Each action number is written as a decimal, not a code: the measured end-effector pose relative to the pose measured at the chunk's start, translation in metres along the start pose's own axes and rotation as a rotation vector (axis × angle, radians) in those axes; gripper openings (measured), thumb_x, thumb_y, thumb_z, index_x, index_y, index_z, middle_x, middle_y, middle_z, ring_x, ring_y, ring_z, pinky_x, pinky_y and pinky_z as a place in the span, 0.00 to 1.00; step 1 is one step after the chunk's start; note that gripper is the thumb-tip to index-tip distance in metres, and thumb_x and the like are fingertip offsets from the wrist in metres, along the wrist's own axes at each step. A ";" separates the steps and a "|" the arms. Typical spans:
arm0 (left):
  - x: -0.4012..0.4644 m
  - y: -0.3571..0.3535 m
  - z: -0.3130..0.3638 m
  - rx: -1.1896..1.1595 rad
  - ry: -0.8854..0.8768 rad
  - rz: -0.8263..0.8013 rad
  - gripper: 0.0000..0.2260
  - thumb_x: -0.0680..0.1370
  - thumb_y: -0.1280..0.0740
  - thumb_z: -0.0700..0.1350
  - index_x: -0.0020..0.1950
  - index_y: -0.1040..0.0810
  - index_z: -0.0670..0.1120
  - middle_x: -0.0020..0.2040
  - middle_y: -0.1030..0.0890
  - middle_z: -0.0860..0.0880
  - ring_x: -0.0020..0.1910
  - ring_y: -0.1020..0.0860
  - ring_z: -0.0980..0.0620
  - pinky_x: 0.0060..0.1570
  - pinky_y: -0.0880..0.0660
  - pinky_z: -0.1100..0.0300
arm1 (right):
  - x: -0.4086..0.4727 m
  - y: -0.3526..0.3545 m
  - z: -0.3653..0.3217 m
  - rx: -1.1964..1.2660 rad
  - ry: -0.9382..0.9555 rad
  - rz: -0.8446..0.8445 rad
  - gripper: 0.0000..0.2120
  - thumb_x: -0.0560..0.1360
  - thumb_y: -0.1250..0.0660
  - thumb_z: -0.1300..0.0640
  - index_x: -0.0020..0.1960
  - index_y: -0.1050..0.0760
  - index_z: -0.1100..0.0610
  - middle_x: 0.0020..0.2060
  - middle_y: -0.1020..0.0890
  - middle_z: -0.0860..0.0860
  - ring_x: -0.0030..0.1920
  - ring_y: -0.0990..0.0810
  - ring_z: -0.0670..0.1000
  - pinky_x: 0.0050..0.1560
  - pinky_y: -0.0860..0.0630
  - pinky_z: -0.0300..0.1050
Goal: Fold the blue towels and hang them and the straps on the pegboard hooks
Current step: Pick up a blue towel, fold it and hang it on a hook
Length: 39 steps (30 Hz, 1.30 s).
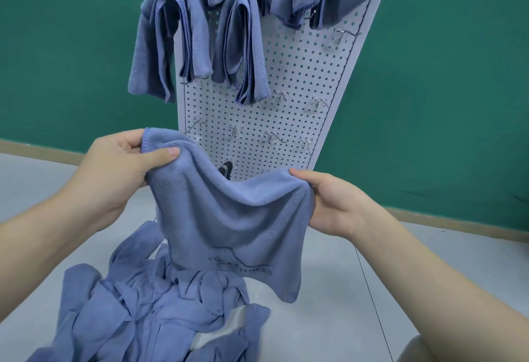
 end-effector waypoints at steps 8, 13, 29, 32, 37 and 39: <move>0.002 0.009 -0.002 -0.008 0.048 0.089 0.16 0.81 0.29 0.52 0.36 0.26 0.47 0.40 0.27 0.43 0.41 0.30 0.47 0.40 0.33 0.53 | -0.002 0.001 0.003 0.034 -0.020 0.047 0.16 0.81 0.31 0.47 0.47 0.19 0.60 0.45 0.14 0.58 0.44 0.15 0.57 0.52 0.19 0.53; 0.001 0.005 -0.002 -0.044 0.069 0.057 0.16 0.81 0.30 0.53 0.40 0.21 0.42 0.40 0.25 0.43 0.39 0.28 0.48 0.47 0.30 0.51 | -0.001 0.001 -0.002 0.073 0.020 0.051 0.24 0.83 0.35 0.45 0.67 0.22 0.63 0.60 0.15 0.60 0.63 0.17 0.59 0.65 0.22 0.55; -0.001 -0.022 -0.013 -0.145 0.223 -0.240 0.25 0.61 0.17 0.56 0.49 0.17 0.42 0.46 0.14 0.46 0.44 0.16 0.53 0.46 0.18 0.59 | -0.008 -0.003 -0.019 0.208 0.215 0.001 0.17 0.81 0.33 0.59 0.68 0.23 0.64 0.66 0.20 0.61 0.61 0.17 0.59 0.60 0.21 0.53; -0.007 -0.032 -0.016 -0.142 0.262 -0.317 0.15 0.69 0.22 0.50 0.36 0.26 0.46 0.35 0.23 0.49 0.35 0.22 0.53 0.42 0.22 0.59 | -0.009 -0.003 -0.019 0.202 0.220 0.007 0.16 0.82 0.34 0.59 0.68 0.22 0.64 0.64 0.18 0.61 0.65 0.18 0.59 0.61 0.21 0.54; -0.009 -0.037 -0.016 -0.147 0.261 -0.238 0.09 0.78 0.31 0.47 0.43 0.23 0.41 0.40 0.22 0.43 0.37 0.20 0.50 0.39 0.19 0.59 | -0.012 -0.004 -0.019 0.173 0.204 -0.010 0.12 0.81 0.33 0.60 0.62 0.19 0.62 0.58 0.15 0.59 0.58 0.17 0.59 0.61 0.21 0.53; -0.007 -0.035 -0.016 -0.177 0.271 -0.186 0.10 0.80 0.33 0.47 0.43 0.22 0.42 0.39 0.21 0.43 0.37 0.19 0.49 0.38 0.18 0.60 | -0.013 -0.005 -0.018 0.161 0.195 -0.028 0.11 0.80 0.33 0.60 0.60 0.19 0.63 0.58 0.15 0.60 0.58 0.17 0.59 0.64 0.22 0.54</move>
Point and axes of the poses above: each hand's wrist, its own x-axis towards the middle knuckle, its own y-axis out of the back of the hand, z = x × y, the point moved 8 cm from there along x, towards the middle knuckle
